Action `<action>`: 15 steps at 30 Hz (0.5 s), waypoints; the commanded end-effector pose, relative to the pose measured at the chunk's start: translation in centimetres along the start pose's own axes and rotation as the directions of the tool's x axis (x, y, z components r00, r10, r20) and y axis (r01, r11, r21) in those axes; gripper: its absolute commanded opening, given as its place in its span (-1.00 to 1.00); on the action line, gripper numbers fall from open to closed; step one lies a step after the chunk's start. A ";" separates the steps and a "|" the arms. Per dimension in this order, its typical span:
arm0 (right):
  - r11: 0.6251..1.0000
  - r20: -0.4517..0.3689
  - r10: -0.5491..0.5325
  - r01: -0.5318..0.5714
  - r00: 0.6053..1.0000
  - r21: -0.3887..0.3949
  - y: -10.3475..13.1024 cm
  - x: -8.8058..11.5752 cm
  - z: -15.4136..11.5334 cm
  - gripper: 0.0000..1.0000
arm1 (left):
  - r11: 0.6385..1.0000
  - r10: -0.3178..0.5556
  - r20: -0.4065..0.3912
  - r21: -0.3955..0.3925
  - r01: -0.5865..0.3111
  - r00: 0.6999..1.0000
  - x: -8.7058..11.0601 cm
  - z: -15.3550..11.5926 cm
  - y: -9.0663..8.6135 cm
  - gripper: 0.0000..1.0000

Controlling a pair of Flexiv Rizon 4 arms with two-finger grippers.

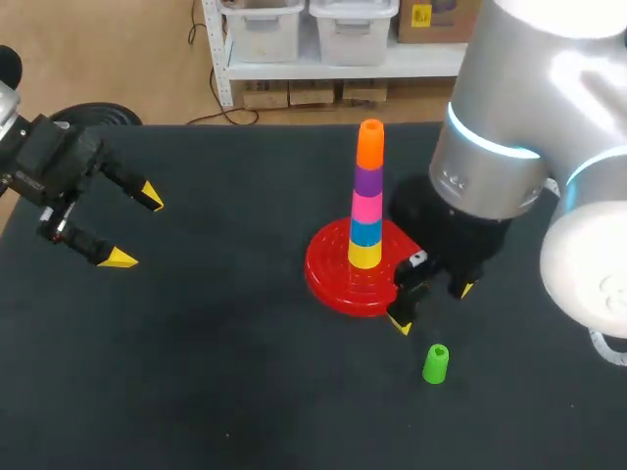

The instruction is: Pick up and stack the cylinders on the red base in this order: pink,purple,orange,green

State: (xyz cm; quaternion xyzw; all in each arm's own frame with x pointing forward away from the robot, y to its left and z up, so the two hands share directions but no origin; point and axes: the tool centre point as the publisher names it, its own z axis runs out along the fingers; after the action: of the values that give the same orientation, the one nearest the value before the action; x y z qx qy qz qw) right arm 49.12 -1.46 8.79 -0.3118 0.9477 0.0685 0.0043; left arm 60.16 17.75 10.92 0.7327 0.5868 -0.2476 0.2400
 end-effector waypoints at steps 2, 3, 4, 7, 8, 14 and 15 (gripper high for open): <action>1.000 0.003 -0.011 0.011 1.000 -0.006 0.1 0.3 0.2 1.00 | 1.000 0.001 0.000 -0.002 -0.001 1.000 0.1 0.0 0.0 1.00; 1.000 0.001 -0.014 0.014 1.000 -0.008 0.2 0.3 0.2 1.00 | 1.000 0.001 0.000 -0.002 -0.001 1.000 0.1 0.0 0.0 1.00; 1.000 -0.007 -0.021 0.021 1.000 -0.011 0.3 0.3 0.2 1.00 | 1.000 0.001 0.000 -0.002 -0.001 1.000 0.1 0.0 0.0 1.00; 1.000 -0.030 -0.028 0.027 0.999 -0.011 0.6 0.1 0.6 1.00 | 1.000 0.001 0.000 -0.002 -0.001 1.000 0.1 0.0 0.0 1.00; 1.000 -0.035 -0.028 0.028 0.999 -0.011 0.6 0.1 0.7 1.00 | 1.000 0.001 0.000 -0.002 -0.001 1.000 0.1 0.0 0.0 1.00; 1.000 -0.091 -0.023 0.023 0.996 -0.003 0.9 -0.1 1.6 1.00 | 1.000 0.001 0.000 -0.002 -0.001 1.000 0.1 0.0 0.0 1.00; 0.999 -0.094 -0.031 0.030 0.995 -0.011 1.0 -0.1 1.8 1.00 | 1.000 0.001 0.000 -0.002 -0.001 1.000 0.1 0.0 0.0 1.00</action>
State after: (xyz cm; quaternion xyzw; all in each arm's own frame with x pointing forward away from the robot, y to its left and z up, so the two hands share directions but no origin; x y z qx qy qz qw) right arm 47.91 -1.25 7.57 -0.3261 0.9430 0.0598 -0.0281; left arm 60.16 17.75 10.92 0.7327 0.5868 -0.2476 0.2400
